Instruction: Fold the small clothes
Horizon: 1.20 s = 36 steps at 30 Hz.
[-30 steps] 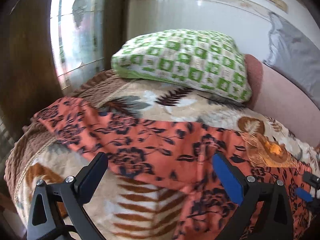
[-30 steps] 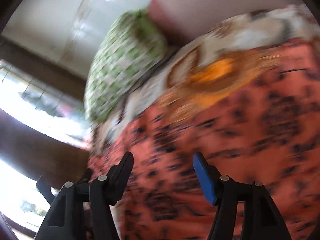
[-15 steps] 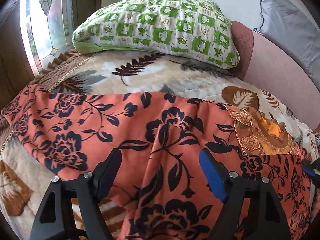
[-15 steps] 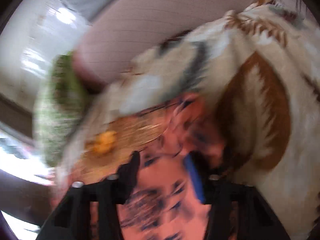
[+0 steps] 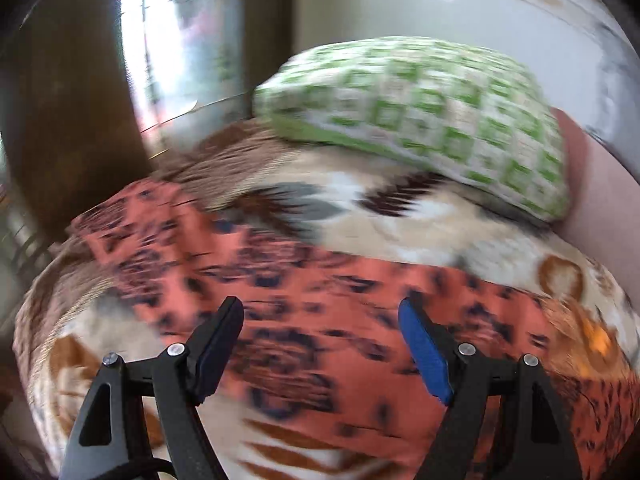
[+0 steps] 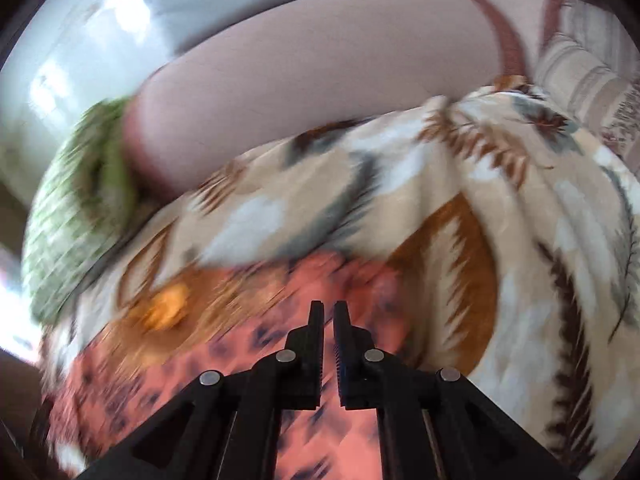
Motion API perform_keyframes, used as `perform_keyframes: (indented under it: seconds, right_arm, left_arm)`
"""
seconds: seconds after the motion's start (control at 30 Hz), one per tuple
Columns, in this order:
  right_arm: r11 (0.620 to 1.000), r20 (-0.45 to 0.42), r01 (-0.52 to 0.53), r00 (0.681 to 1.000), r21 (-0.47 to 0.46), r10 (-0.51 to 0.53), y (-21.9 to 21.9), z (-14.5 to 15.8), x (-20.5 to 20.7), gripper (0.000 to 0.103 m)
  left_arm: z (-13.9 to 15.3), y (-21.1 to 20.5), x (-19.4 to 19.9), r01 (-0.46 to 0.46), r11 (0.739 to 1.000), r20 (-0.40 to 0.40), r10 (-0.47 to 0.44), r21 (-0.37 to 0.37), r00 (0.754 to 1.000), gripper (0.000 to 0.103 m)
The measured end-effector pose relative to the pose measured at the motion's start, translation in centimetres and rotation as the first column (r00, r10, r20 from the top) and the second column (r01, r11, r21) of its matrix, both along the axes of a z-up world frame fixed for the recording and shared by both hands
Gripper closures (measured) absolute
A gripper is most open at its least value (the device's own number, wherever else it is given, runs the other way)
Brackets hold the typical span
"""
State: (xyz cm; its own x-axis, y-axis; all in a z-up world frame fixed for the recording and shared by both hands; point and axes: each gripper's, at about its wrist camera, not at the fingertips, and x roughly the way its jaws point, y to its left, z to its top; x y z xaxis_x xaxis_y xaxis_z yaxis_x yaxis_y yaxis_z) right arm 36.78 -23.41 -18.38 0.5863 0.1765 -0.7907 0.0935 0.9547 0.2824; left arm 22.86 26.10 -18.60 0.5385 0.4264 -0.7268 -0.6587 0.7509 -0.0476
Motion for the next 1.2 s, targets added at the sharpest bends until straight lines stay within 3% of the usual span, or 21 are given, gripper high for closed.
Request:
perform_keyframes:
  seconds: [0.1,0.2,0.37,0.47,0.6,0.67,0.7,0.77,0.8,0.83,0.87,1.0,1.2]
  right_arm:
    - [0.990,-0.016,-0.140,0.990,-0.025,0.139,4.9,-0.4,-2.8,0.095]
    - [0.979,-0.066,-0.203,0.977,0.021,0.204,7.8,-2.3,-4.6,0.095]
    - [0.976,-0.147,-0.215,0.966,-0.013,0.211,9.8,-5.7,-5.0,0.095]
    - [0.973,-0.145,-0.232,0.963,0.000,0.229,10.0,-4.1,-5.7,0.095]
    - [0.938,-0.023,-0.341,0.939,0.062,0.343,11.4,-0.5,-9.0,0.095]
    - [0.923,-0.003,-0.380,0.925,0.066,0.381,12.1,0.0,-10.5,0.093]
    - [0.914,-0.005,-0.399,0.916,0.069,0.400,12.2,-0.1,-11.3,0.090]
    - [0.904,-0.018,-0.420,0.906,0.086,0.423,12.1,-0.6,-12.6,0.079]
    - [0.901,-0.022,-0.422,0.904,0.102,0.426,11.7,-1.0,-13.6,0.066]
    - [0.901,-0.022,-0.418,0.906,0.117,0.424,11.1,-1.3,-13.9,0.046]
    - [0.904,-0.020,-0.408,0.910,0.130,0.414,10.6,-1.7,-14.4,0.037]
    - [0.901,0.007,-0.408,0.911,0.143,0.412,8.1,-2.4,-16.1,0.034]
    - [0.894,0.058,-0.424,0.905,0.145,0.420,5.8,-1.9,-16.0,0.034]
  left_arm:
    - [-0.4,2.4,-1.4,-0.077,0.997,-0.028,0.076,-0.023,0.997,0.022]
    - [-0.5,3.2,-2.4,-0.084,0.996,-0.022,0.084,-0.042,0.996,0.022]
    - [-0.4,5.1,-3.6,-0.122,0.992,-0.063,0.121,-0.017,0.991,0.022]
    - [-0.8,8.5,-5.6,-0.206,0.974,-0.067,0.200,-0.090,0.977,0.022]
    - [-1.1,12.8,-8.7,-0.280,0.941,-0.045,0.277,-0.188,0.960,0.022]
    - [-1.4,14.6,-9.9,-0.288,0.920,-0.020,0.293,-0.267,0.956,0.022]
    - [-1.6,15.9,-10.8,-0.295,0.898,0.001,0.312,-0.327,0.950,0.022]
    - [-1.9,17.9,-12.3,-0.328,0.865,0.026,0.364,-0.379,0.931,0.022]
    - [-2.0,18.5,-12.8,-0.339,0.858,0.025,0.377,-0.386,0.926,0.022]
    - [-2.2,19.0,-13.0,-0.346,0.854,0.018,0.383,-0.389,0.924,0.022]
    - [-2.4,19.6,-13.3,-0.355,0.847,0.012,0.391,-0.395,0.920,0.022]
    - [-3.0,21.1,-13.8,-0.324,0.808,0.067,0.406,-0.493,0.911,0.022]
    - [-3.2,20.7,-12.2,-0.224,0.786,0.163,0.379,-0.577,0.911,0.022]
